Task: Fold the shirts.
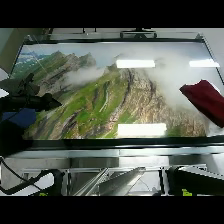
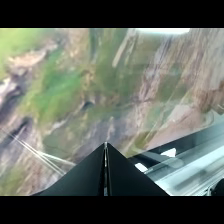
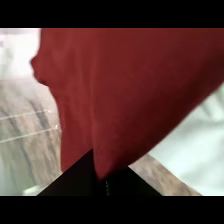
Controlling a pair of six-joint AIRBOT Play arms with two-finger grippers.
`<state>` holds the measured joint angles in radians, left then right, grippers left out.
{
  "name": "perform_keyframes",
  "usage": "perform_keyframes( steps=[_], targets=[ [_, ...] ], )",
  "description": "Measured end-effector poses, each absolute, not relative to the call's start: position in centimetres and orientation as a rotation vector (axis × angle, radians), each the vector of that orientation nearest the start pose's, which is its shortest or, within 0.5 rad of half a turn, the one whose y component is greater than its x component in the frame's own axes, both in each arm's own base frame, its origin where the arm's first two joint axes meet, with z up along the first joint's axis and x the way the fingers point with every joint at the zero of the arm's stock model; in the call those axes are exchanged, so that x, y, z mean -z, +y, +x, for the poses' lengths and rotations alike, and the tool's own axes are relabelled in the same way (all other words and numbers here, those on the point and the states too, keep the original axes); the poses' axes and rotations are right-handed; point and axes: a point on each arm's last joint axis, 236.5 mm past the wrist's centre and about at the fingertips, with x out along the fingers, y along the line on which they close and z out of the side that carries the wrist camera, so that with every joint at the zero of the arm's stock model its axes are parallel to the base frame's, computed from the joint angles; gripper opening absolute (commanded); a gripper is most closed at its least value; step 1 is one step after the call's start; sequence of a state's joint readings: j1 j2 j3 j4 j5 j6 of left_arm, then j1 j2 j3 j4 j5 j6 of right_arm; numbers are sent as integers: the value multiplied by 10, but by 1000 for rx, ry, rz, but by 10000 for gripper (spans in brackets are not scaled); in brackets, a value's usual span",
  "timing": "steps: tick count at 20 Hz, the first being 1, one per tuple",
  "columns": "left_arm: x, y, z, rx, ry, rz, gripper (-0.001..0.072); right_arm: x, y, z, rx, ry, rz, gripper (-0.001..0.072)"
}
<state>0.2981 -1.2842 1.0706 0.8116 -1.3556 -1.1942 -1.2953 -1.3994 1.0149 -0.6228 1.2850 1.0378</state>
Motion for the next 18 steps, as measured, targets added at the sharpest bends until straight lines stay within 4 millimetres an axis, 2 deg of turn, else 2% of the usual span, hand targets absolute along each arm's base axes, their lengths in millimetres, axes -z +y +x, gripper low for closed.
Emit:
perform_keyframes(
  steps=[1,2,7,9,11,14,18],
  targets=[
    [-33,-57,356,465,1257,-595,4,3,-273,260,279,730,1183,494],
    [-33,-57,356,466,1258,-595,4,11,-267,251,282,767,1186,720],
    [-34,-59,353,478,1271,-599,4,39,-231,205,272,1024,1219,717],
    [-34,-60,352,480,1273,-599,4,41,-220,192,266,1100,1249,717],
    [-35,-60,352,481,1269,-595,4,33,-208,187,223,1144,1286,716],
    [-44,-58,356,477,1222,-565,4,7,-188,198,98,1124,1361,716],
    [-71,-55,360,457,1115,-513,6,-52,-162,251,-166,909,1366,716]
  ],
)
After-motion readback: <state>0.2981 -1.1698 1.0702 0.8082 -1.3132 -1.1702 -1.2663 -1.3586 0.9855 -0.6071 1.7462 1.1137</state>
